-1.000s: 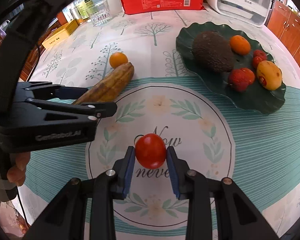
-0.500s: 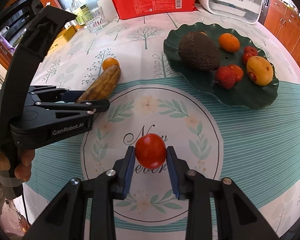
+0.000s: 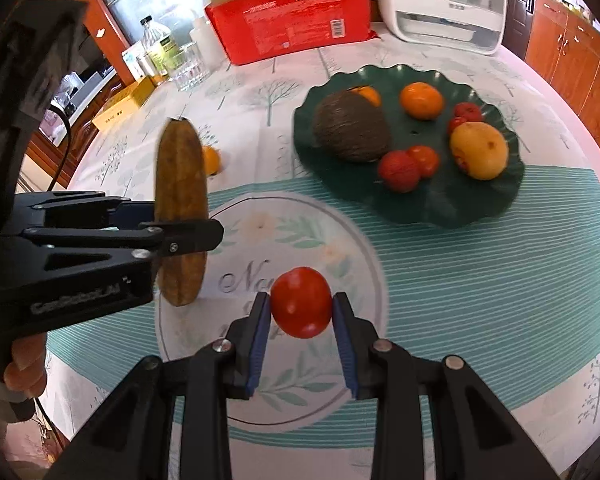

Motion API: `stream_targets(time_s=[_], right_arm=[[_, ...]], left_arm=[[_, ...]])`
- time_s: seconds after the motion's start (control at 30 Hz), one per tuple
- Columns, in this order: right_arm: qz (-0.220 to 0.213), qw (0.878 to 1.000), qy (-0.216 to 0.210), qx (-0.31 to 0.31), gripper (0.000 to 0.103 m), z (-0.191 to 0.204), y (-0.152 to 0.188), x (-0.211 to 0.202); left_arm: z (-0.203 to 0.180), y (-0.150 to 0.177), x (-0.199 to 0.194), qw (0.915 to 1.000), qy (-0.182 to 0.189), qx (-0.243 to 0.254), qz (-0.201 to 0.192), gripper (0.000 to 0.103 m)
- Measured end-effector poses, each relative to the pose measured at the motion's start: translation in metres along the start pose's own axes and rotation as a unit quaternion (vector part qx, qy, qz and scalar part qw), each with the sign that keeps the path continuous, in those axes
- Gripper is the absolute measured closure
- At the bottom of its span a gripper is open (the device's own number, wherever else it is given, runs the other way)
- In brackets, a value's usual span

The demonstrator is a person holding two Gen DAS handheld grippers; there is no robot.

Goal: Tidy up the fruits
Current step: 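Carry the banana with the left tool while the right tool carries the tomato onto the green plate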

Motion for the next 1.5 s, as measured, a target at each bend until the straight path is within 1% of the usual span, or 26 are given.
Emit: stream_targets(time_s=[0.27, 0.4, 0.53, 0.7, 0.8, 0.97, 1.07, 1.17, 1.23, 1.33, 1.4, 1.5], right_arm=[[-0.011, 1.000, -0.002, -0.008, 0.071, -0.051, -0.014, -0.019], [-0.019, 1.000, -0.001, -0.020, 0.071, -0.074, -0.031, -0.023], [-0.025, 0.999, -0.007, -0.026, 0.071, -0.093, -0.051, -0.019], [-0.020, 0.999, -0.016, -0.030, 0.071, -0.108, -0.070, -0.006], [-0.018, 0.999, -0.017, -0.036, 0.071, -0.112, -0.078, 0.002], [-0.017, 0.999, -0.021, -0.045, 0.071, -0.114, -0.086, 0.009], [-0.014, 0.999, -0.022, -0.048, 0.071, -0.113, -0.090, 0.015], [-0.010, 0.998, -0.016, -0.052, 0.071, -0.112, -0.093, 0.020], [-0.010, 0.998, -0.016, -0.053, 0.070, -0.112, -0.095, 0.021], [-0.010, 0.998, -0.014, -0.059, 0.070, -0.109, -0.097, 0.022], [-0.013, 0.998, -0.007, -0.064, 0.070, -0.107, -0.098, 0.022], [-0.012, 0.998, -0.006, -0.061, 0.069, -0.107, -0.098, 0.022]], left_arm=[[-0.050, -0.040, -0.004, 0.9995, 0.025, -0.011, -0.015, 0.070], [-0.066, -0.066, 0.000, 0.9993, 0.022, -0.019, -0.024, 0.070], [-0.072, -0.090, 0.011, 0.9993, 0.012, -0.027, -0.024, 0.070], [-0.068, -0.120, 0.031, 0.9980, 0.013, -0.060, -0.016, 0.070], [-0.065, -0.132, 0.042, 0.9971, 0.007, -0.074, -0.011, 0.070], [-0.057, -0.146, 0.061, 0.9950, 0.009, -0.100, 0.004, 0.070], [-0.054, -0.150, 0.068, 0.9945, 0.006, -0.104, 0.007, 0.070], [-0.054, -0.151, 0.071, 0.9945, 0.001, -0.104, 0.007, 0.070], [-0.055, -0.153, 0.069, 0.9948, -0.001, -0.102, -0.003, 0.070], [-0.057, -0.153, 0.063, 0.9956, -0.005, -0.092, -0.013, 0.066], [-0.057, -0.152, 0.061, 0.9959, -0.015, -0.089, -0.013, 0.060], [-0.050, -0.146, 0.056, 0.9950, -0.019, -0.097, -0.016, 0.057]])
Point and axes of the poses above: each gripper's, at about its wrist camera, not at the fingertips, and x roughly the way its jaws point, z to its left, y to its underside, the point moved 2 cm from there along x, roughly the way its jaws point
